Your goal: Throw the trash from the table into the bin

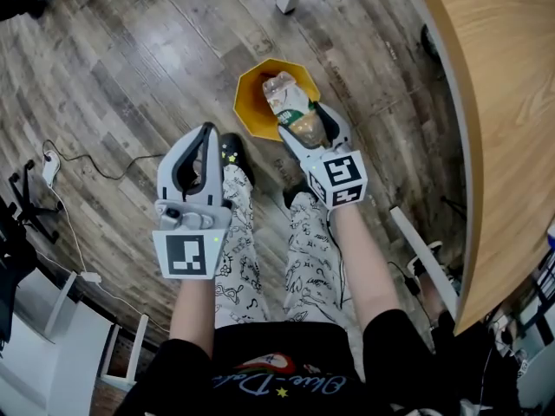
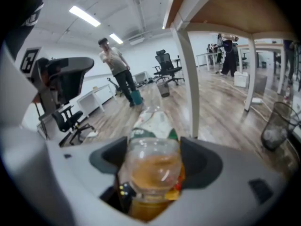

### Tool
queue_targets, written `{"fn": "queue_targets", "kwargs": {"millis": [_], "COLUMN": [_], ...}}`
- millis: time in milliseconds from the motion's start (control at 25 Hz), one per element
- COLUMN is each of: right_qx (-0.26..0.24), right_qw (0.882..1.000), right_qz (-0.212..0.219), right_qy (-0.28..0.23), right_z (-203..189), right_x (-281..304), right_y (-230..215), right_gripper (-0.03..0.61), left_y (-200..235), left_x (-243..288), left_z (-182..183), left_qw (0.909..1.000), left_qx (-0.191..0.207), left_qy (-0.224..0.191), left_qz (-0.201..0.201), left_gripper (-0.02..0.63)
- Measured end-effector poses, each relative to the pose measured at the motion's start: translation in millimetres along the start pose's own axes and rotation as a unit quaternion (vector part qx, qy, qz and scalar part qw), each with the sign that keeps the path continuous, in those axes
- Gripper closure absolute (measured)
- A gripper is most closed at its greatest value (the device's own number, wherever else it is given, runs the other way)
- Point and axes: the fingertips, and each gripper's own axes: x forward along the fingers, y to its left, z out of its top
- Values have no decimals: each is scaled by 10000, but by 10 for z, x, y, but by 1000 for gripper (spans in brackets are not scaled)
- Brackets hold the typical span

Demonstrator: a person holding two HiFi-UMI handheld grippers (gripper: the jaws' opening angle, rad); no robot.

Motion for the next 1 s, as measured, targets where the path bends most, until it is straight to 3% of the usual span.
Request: {"fn": "queue_targets", "kwargs": {"millis": [1000], "right_qx": [136], "right_qw": [9953], "right_qz": [-275], "right_qy": [924], "right_z": [-652], "right_x": [536], "right_y": [-198], "right_gripper": [219], "left_y": [114], "left_x": [79], "left_z": [-215], "left_qw": [9996], "left_qx": [13], "left_qy": [176], "left_qz": [-207], "left_gripper": [603]}}
